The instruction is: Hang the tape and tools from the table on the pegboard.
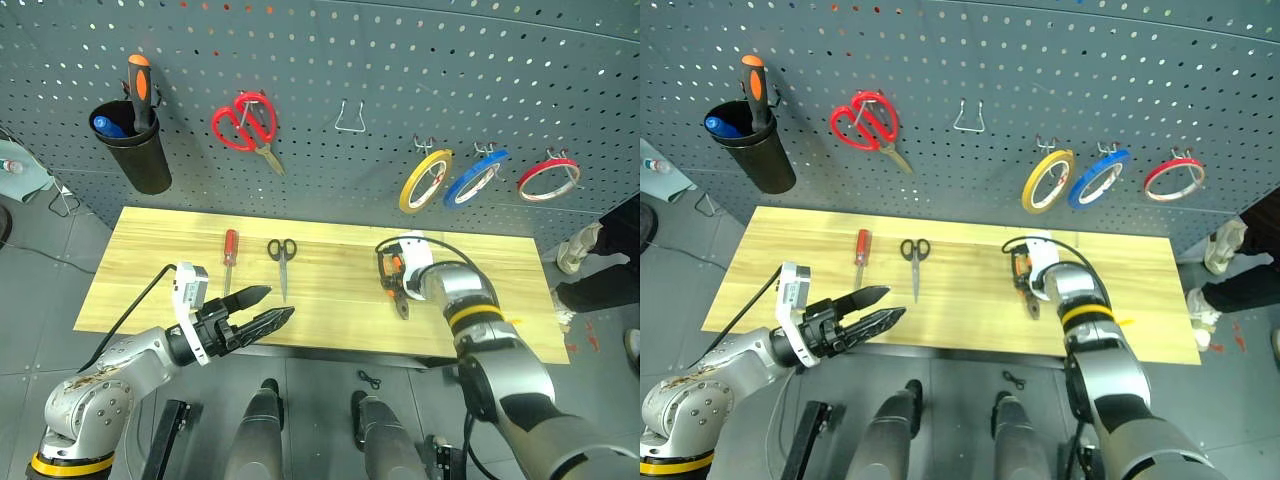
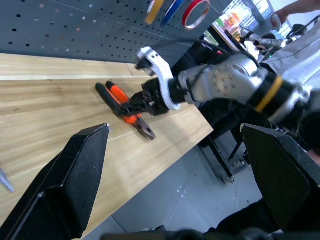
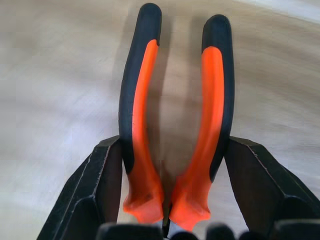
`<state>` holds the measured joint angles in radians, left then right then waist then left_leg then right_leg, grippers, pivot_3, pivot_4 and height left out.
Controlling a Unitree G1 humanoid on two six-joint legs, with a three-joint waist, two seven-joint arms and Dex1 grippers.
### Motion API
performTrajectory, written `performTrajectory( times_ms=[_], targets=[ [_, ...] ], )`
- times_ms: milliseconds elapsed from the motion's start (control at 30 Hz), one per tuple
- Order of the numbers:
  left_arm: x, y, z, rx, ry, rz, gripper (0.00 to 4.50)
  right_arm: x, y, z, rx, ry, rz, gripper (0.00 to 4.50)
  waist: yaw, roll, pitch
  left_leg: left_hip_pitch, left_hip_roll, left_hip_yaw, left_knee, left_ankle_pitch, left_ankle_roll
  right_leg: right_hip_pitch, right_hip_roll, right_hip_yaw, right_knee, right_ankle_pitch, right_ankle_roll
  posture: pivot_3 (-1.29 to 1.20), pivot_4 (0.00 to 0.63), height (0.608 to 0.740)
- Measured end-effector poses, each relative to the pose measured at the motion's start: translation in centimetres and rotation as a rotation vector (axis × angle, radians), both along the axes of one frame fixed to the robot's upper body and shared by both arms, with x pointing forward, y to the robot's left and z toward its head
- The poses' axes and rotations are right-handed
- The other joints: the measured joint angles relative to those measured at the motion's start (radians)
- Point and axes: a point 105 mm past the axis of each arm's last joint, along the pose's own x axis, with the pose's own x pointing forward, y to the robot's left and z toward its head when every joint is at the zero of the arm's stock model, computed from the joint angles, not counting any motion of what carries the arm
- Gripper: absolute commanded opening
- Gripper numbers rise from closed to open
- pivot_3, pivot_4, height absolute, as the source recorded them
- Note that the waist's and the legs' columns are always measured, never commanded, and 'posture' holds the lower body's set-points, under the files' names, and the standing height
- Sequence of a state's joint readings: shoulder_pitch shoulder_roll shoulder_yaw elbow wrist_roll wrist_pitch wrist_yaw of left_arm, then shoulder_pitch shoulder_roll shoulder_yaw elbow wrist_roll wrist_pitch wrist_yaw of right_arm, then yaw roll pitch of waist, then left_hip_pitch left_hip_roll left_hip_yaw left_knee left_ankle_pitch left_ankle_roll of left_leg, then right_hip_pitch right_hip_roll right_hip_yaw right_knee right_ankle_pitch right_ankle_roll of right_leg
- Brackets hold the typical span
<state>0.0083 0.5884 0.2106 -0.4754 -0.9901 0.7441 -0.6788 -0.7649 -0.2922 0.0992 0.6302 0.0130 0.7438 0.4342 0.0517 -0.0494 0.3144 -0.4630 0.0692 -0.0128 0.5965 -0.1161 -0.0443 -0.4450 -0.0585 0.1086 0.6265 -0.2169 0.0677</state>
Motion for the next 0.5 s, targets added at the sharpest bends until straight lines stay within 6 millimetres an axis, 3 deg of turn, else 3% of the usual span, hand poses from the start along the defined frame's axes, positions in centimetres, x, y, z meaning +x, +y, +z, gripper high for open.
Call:
performTrajectory(
  times_ms=[67,133,167,233,333,500],
  targets=[
    [-0.3,0.5,0.2,-0.024,0.002,0.027,4.50,-2.3,2.0,1.5,0.041,-0.084,0.190,2.76,0.004,0.001,-0.001,-0.004,0.000,0.000,-0.002,0.000,0.000,-0.007,0.000,0.000,0.001,-0.001,0.000,0.30,0.261,0.740],
    [-0.5,1.0,0.5,-0.069,0.005,0.059,4.50,-4.0,4.3,4.7,0.116,-0.210,0.318,2.76,0.002,0.002,-0.001,-0.011,0.000,-0.001,-0.002,0.001,-0.001,-0.015,0.000,0.000,0.004,0.000,-0.001,0.30,0.254,0.740],
    [-0.5,1.0,0.7,-0.090,0.001,0.068,4.50,-4.4,5.4,6.8,0.157,-0.282,0.360,2.76,0.001,0.002,-0.001,-0.011,0.001,-0.002,-0.002,0.001,-0.002,-0.015,0.001,-0.001,0.005,0.000,-0.002,0.30,0.243,0.740],
    [-0.5,1.1,1.8,-0.140,-0.022,0.090,4.50,-5.3,7.6,12.7,0.254,-0.487,0.434,2.76,0.004,0.003,-0.002,-0.012,0.001,-0.005,-0.002,0.004,-0.006,-0.015,0.001,-0.005,0.006,0.000,-0.002,0.30,0.236,0.740],
    [0.0,1.5,3.7,-0.231,-0.072,0.129,4.50,-6.7,9.3,21.2,0.320,-0.812,0.488,2.76,0.021,0.003,-0.007,-0.012,0.001,-0.009,-0.001,0.006,-0.008,-0.012,0.001,-0.012,0.003,0.001,0.001,0.29,0.227,0.740],
    [1.6,1.2,8.4,-0.392,-0.192,0.127,4.50,-6.9,10.3,29.3,0.283,-1.202,0.451,2.76,0.054,0.002,-0.013,-0.014,0.001,-0.011,-0.001,0.013,-0.015,-0.010,0.000,-0.014,0.001,0.007,-0.001,0.29,0.216,0.740]
  ],
)
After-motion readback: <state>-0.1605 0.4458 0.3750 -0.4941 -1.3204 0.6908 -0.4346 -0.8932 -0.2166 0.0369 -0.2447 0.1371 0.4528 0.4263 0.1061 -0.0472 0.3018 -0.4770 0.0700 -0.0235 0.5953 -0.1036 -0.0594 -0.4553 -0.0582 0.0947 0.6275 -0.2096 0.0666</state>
